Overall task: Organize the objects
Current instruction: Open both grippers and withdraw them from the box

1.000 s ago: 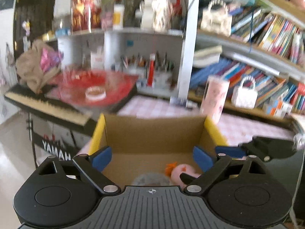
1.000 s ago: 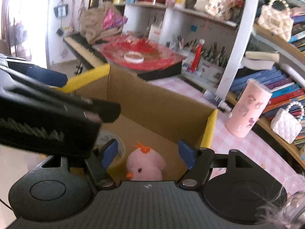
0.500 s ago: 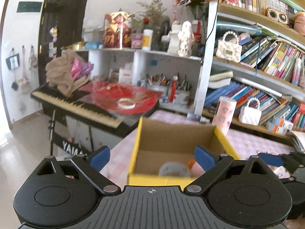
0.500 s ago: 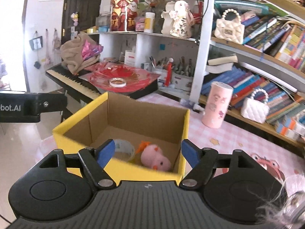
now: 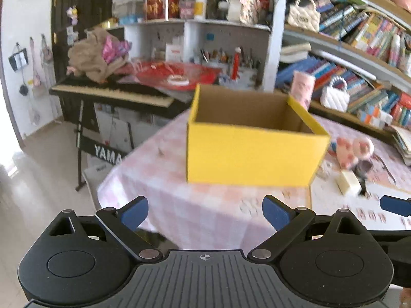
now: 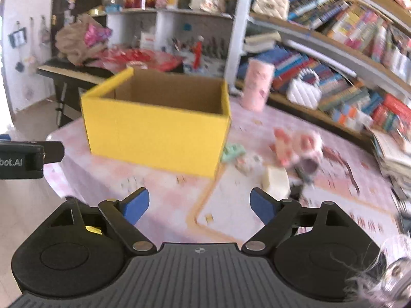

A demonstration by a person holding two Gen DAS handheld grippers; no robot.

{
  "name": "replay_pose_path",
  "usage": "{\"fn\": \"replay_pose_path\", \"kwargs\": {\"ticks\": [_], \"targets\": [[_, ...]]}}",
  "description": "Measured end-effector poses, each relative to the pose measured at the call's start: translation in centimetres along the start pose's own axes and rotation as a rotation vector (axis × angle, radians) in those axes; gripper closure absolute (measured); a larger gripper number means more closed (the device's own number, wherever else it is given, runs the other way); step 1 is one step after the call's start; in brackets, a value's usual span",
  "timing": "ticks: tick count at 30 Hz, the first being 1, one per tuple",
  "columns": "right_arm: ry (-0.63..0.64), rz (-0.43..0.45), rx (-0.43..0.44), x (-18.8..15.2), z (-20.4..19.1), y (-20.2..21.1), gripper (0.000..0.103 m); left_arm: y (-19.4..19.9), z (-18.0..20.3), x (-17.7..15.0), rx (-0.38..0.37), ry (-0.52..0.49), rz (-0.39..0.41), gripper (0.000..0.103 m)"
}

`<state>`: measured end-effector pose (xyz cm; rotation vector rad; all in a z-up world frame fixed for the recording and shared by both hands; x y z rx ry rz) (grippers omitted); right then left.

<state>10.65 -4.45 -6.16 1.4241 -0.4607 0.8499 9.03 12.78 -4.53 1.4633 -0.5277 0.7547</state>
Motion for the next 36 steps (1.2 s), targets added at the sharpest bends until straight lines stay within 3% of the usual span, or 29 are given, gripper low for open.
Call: {"fn": "replay_pose_path", "kwargs": {"ticks": [11, 36], "targets": [[-0.182, -0.084, -0.095, -4.7, 3.6, 2.0, 0.017, 1.4, 3.4, -2.8, -0.104, -0.114, -0.025, 0.006], [-0.354, -0.158, -0.3, -9.6, 11.4, 4.8, 0.015, -0.1, 12.6, -4.2, -0.301, -0.286, -0.105, 0.006]]}}
Point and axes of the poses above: each gripper's, at about its wrist camera, not at the fingertips, and y roughly against the way its jaws point, z to its right, x to its top, the point moved 6 cm from there along -y, roughly the way its jaws point, and after that the axes turned 6 degrees about -z, right-handed, at the moved point
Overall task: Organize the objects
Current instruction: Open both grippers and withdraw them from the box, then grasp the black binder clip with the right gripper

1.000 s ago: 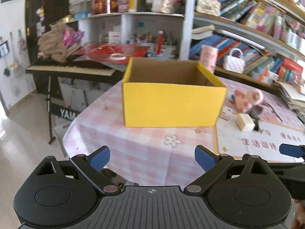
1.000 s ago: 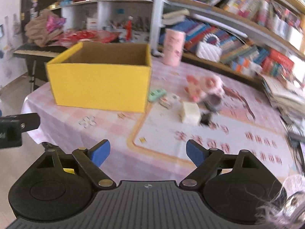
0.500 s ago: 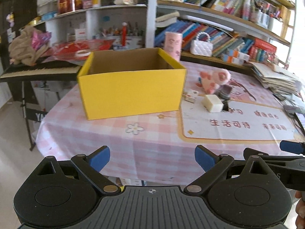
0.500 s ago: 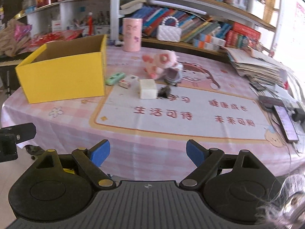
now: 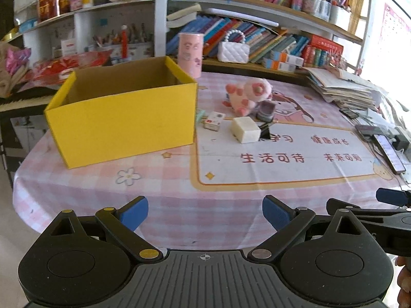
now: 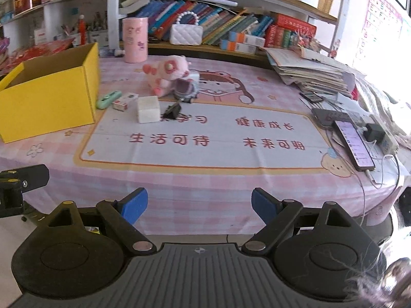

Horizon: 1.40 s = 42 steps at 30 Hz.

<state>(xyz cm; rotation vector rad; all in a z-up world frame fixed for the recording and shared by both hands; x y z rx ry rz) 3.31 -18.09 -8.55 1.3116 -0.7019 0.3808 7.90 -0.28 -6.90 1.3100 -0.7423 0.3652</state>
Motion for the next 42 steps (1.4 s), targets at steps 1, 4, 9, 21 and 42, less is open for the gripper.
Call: {"fn": "replay_pose_path", "kwargs": {"ticks": [1, 4, 9, 21, 42], "targets": [[-0.005, -0.003, -0.002, 0.1, 0.3, -0.2, 0.015, -0.2, 0.2, 0.2, -0.002, -0.003, -0.001, 0.006], [-0.015, -0.01, -0.003, 0.6, 0.8, -0.8, 0.015, -0.7, 0.5, 0.7, -0.001, -0.003, -0.003, 0.006], [-0.006, -0.023, 0.004, 1.5, 1.3, -2.1, 0.015, -2.1, 0.9, 1.6, 0.007, 0.009, -0.017, 0.006], [0.033, -0.055, 0.064, 4.9, 2.3, -6.3, 0.02, -5.5, 2.1, 4.1, 0.045, 0.043, -0.041, 0.006], [-0.033, -0.04, 0.415, 14.1, 2.6, -14.3, 0.06, -10.4, 4.5, 8.5, 0.154, 0.073, -0.066, 0.006]]}}
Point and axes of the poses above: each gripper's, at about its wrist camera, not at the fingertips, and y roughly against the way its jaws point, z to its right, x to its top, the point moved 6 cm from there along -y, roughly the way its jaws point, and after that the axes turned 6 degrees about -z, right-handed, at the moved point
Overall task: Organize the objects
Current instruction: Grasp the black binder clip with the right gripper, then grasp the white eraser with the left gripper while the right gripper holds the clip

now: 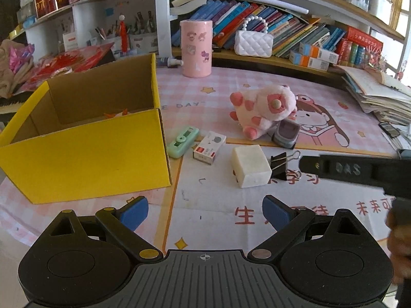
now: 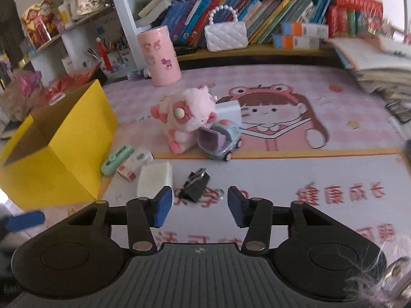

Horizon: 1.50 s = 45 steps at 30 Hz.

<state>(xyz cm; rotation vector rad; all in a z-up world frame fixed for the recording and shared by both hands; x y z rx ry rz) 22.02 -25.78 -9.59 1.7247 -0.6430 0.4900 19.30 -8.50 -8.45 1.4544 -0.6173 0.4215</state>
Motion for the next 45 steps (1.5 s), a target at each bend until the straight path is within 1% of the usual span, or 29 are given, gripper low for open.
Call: {"fn": "replay_pose_path", "kwargs": {"ticks": [3, 5, 8, 11, 13, 14, 16, 18, 20, 21, 25, 26, 28, 29, 33, 36, 38, 39, 41, 42, 45], "targets": [[-0.051, -0.031, 0.036, 1.0, 0.7, -1.9, 0.067, -0.2, -0.1, 0.2, 0.042, -0.003, 0.001, 0.006], [-0.077, -0.041, 0.058, 1.5, 0.9, -2.8, 0.069, -0.4, -0.1, 0.2, 0.05, 0.004, -0.004, 0.006], [-0.106, -0.044, 0.092, 2.2, 1.1, -4.0, 0.073, -0.6, 0.2, 0.2, 0.053, 0.002, -0.011, 0.006], [-0.126, -0.069, 0.109, 2.7, 1.2, -5.3, 0.08, -0.7, 0.5, 0.4, 0.054, 0.001, -0.013, 0.006], [-0.137, -0.095, 0.106, 2.7, 1.4, -6.0, 0.09, -0.9, 0.7, 0.6, 0.051, 0.002, -0.012, 0.006], [-0.144, -0.108, 0.108, 2.7, 1.6, -6.4, 0.093, -1.0, 0.9, 0.7, 0.048, 0.002, -0.013, 0.006], [-0.151, -0.118, 0.123, 2.6, 1.8, -6.6, 0.095, -1.4, 1.3, 1.0, 0.036, -0.001, -0.016, 0.006], [-0.138, -0.102, 0.127, 2.8, 2.0, -6.2, 0.097, -1.8, 1.9, 1.3, 0.027, -0.008, -0.021, 0.006], [-0.108, -0.063, 0.127, 3.3, 2.3, -5.2, 0.099, -2.4, 2.6, 1.8, 0.011, -0.018, -0.024, 0.006], [-0.093, -0.045, 0.122, 3.5, 2.6, -4.6, 0.101, -2.7, 3.0, 2.1, 0.003, -0.021, -0.027, 0.006], [-0.042, 0.015, 0.075, 4.1, 3.8, -2.5, 0.101, -4.5, 4.6, 3.1, -0.029, -0.027, -0.037, 0.007], [-0.027, 0.028, 0.063, 4.1, 4.1, -2.0, 0.101, -5.1, 4.9, 3.4, -0.03, -0.029, -0.04, 0.007], [-0.011, 0.043, 0.045, 4.1, 4.8, -1.1, 0.101, -6.2, 5.3, 3.9, -0.006, -0.027, -0.045, 0.008], [-0.005, 0.045, 0.038, 3.9, 5.1, -0.8, 0.101, -6.7, 5.5, 4.2, 0.009, -0.026, -0.049, 0.011], [0.033, 0.029, 0.013, 3.1, 5.7, 0.1, 0.101, -8.7, 6.3, 4.9, 0.022, -0.03, -0.056, 0.018], [0.066, -0.001, -0.018, 2.2, 5.7, 0.3, 0.101, -10.1, 6.7, 4.9, 0.034, -0.048, -0.092, 0.036], [0.078, -0.013, -0.027, 1.9, 5.7, 0.5, 0.101, -10.8, 6.7, 4.8, 0.026, -0.035, -0.117, 0.057], [0.085, -0.014, -0.031, 1.8, 5.7, 0.6, 0.101, -10.7, 6.8, 4.7, 0.007, -0.024, -0.111, 0.061], [0.101, -0.009, -0.044, 1.6, 5.5, 0.9, 0.101, -10.1, 6.7, 4.5, 0.0, -0.011, -0.101, 0.066], [0.109, -0.006, -0.048, 1.4, 5.3, 1.1, 0.101, -9.7, 6.6, 4.5, -0.01, -0.003, -0.093, 0.066], [0.113, -0.003, -0.047, 1.2, 4.7, 1.5, 0.101, -7.7, 5.8, 4.3, -0.069, 0.029, -0.058, 0.068]]}}
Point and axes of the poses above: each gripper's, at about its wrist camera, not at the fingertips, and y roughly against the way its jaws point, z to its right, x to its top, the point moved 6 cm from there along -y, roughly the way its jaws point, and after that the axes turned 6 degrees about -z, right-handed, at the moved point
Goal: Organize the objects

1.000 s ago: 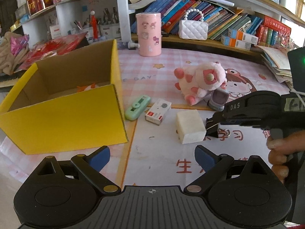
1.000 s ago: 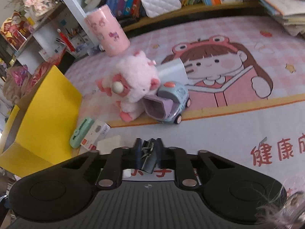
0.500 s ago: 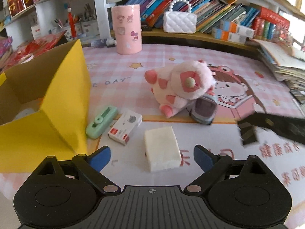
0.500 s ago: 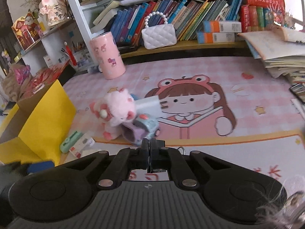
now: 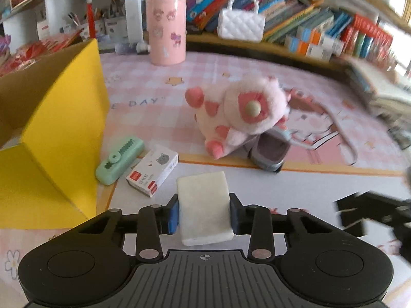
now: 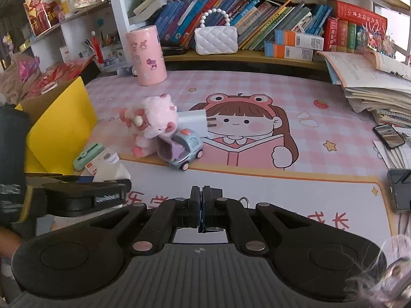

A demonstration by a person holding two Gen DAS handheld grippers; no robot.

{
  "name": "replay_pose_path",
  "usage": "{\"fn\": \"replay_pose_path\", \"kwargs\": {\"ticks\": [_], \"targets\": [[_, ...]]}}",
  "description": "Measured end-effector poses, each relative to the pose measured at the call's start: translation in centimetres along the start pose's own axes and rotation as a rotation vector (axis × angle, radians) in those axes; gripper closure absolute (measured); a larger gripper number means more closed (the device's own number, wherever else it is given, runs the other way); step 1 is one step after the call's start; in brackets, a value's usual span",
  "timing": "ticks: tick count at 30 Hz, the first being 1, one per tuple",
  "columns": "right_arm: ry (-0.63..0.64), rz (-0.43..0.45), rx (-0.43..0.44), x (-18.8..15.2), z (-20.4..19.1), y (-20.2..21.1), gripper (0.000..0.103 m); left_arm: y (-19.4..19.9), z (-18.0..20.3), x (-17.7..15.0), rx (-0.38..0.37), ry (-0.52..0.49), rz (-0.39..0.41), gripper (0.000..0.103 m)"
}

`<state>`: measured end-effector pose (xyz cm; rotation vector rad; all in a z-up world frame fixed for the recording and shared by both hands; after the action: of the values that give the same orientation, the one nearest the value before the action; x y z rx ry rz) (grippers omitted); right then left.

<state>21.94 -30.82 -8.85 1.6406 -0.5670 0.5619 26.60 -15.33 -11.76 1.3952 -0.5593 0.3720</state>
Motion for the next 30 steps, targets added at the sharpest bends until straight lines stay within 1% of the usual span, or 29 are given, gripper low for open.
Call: {"fn": "replay_pose_path", "kwargs": {"ticks": [4, 9, 15, 23, 26, 30], "targets": [[0.005, -0.002, 0.014, -0.4, -1.6, 0.5, 0.101, 3.4, -1.7, -0.9, -0.052, 0.045, 0.036, 0.068], [0.024, -0.004, 0.042, -1.2, -4.8, 1.1, 0.101, 6.6, -5.1, -2.5, -0.047, 0.096, 0.062, 0.068], [0.079, -0.022, 0.092, -2.6, -10.4, 1.8, 0.101, 9.9, -9.9, -5.4, -0.017, 0.14, 0.081, 0.068], [0.194, -0.044, 0.178, -5.0, -19.4, 3.0, 0.101, 14.5, -17.7, -9.6, 0.048, 0.24, 0.112, 0.068], [0.227, -0.044, 0.2, -6.0, -22.4, 3.6, 0.101, 15.8, -19.9, -11.0, 0.063, 0.263, 0.113, 0.068], [0.24, -0.038, 0.213, -7.1, -25.3, 4.5, 0.101, 17.3, -21.7, -12.1, 0.066, 0.26, 0.128, 0.068]]}}
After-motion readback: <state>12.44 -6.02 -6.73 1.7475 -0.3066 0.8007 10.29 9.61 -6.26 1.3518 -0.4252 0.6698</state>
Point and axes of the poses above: each gripper's, at about its wrist camera, not at the fingertips, and y roughly against the way its jaws point, z to its right, x to its top, the point moved 6 cm from there along -y, roughly the way its jaws point, and after that the axes turned 6 degrees about -z, right-handed, at the moved point
